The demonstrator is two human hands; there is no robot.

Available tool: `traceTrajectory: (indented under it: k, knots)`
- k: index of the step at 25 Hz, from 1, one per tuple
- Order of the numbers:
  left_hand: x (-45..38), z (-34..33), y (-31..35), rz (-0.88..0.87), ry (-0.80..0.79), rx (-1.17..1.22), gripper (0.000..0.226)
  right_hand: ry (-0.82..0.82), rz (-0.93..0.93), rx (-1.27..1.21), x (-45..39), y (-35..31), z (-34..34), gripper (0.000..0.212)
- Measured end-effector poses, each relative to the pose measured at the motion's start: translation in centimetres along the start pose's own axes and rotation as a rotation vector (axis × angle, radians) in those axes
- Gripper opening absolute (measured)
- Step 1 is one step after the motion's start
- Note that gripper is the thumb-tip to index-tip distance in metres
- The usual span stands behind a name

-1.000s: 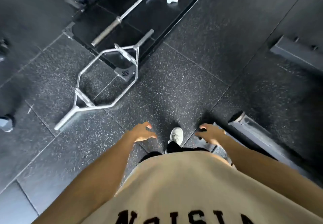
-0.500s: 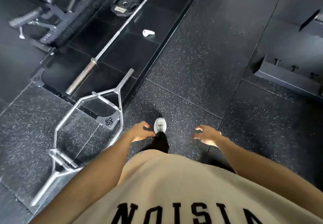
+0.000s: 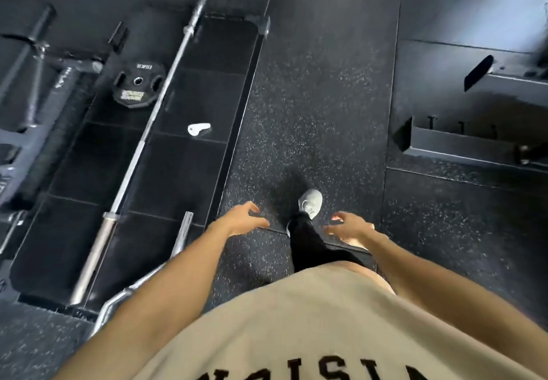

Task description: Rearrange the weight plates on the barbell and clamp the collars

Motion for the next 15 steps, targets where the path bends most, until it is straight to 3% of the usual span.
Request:
traceTrajectory:
  k: [4, 8, 15]
  knots:
    - [-10.1, 5.9, 6.8, 0.032, 0.001, 0.016, 0.066, -0.026, -0.001, -0.008, -11.3, -3.5, 8.0, 0.060]
    - [-19.9, 13.6, 15.8, -0.006, 0.051, 0.010, 0.064, 0.052, 0.004, -0.055, -22.1, -7.7, 18.7, 0.060]
    - [-37.7, 22.7, 28.5, -0.030, 0.021, -0.008, 0.061, 0.026, -0.041, -0.056, -38.8, -13.3, 29.4, 0.058]
Point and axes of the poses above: each hand's wrist, its own x-axis away from the middle knuckle, its own z-axis out of the back of the hand, y = z × x, the point moved 2 cm from there along -x, towards the middle knuckle, and after that the axes turned 15 degrees about y, right-handed, at the moved point
